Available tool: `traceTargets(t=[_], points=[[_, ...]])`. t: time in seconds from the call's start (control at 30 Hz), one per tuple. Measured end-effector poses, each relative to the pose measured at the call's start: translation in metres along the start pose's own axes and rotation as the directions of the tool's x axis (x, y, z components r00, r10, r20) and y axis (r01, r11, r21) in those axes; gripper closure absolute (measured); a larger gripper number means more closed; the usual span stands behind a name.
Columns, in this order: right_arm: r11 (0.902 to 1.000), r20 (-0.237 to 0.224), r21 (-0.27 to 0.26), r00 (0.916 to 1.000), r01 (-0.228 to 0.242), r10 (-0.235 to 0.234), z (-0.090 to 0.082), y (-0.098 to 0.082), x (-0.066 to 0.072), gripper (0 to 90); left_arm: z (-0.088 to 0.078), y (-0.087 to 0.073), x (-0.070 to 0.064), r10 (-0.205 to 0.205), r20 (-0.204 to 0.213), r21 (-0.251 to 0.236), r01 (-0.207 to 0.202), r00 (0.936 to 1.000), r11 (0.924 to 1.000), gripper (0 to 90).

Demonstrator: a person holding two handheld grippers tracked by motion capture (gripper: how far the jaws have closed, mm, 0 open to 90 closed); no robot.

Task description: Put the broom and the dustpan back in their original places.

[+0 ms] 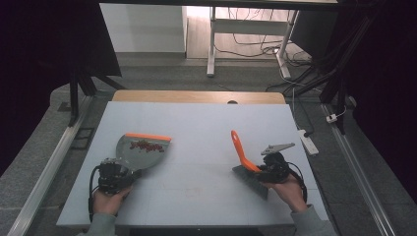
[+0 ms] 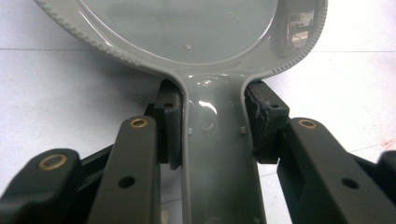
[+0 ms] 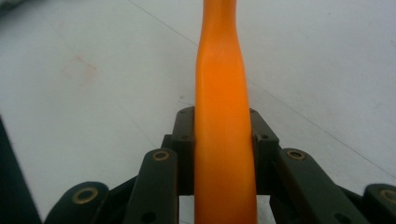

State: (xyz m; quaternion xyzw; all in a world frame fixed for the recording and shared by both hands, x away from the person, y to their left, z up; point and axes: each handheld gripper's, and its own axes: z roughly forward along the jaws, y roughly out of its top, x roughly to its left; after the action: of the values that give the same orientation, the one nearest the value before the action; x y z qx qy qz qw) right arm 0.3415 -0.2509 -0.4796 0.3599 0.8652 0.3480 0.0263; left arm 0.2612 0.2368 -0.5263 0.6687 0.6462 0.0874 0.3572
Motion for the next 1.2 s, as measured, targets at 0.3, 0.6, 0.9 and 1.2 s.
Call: traceTargets(t=[0.3, 0.6, 0.9, 1.2], points=[[0.9972, -0.002, -0.007, 0.9973, -0.074, 0.074, 0.002, -0.003, -0.02, 69.4, 0.0, 0.0, 0.001, -0.01, 0.003, 0.001, 0.01, 0.9999, 1.0, 61.2], [0.9952, 0.017, 0.0, 0.9951, -0.097, 0.097, 0.008, -0.007, -0.037, 60.6, 0.002, -0.001, 0.0, -0.015, 0.006, 0.025, 0.015, 0.9999, 0.9996, 61.1], [0.9966, 0.069, 0.017, 0.9945, -0.08, 0.079, 0.012, -0.007, -0.043, 49.5, 0.006, -0.002, -0.003, -0.006, -0.003, 0.046, 0.006, 1.0, 0.9989, 60.8], [0.9968, 0.15, 0.033, 0.9863, -0.073, 0.068, 0.017, -0.007, -0.046, 41.4, 0.006, -0.003, -0.004, -0.004, -0.001, 0.053, 0.004, 1.0, 0.9986, 60.3]])
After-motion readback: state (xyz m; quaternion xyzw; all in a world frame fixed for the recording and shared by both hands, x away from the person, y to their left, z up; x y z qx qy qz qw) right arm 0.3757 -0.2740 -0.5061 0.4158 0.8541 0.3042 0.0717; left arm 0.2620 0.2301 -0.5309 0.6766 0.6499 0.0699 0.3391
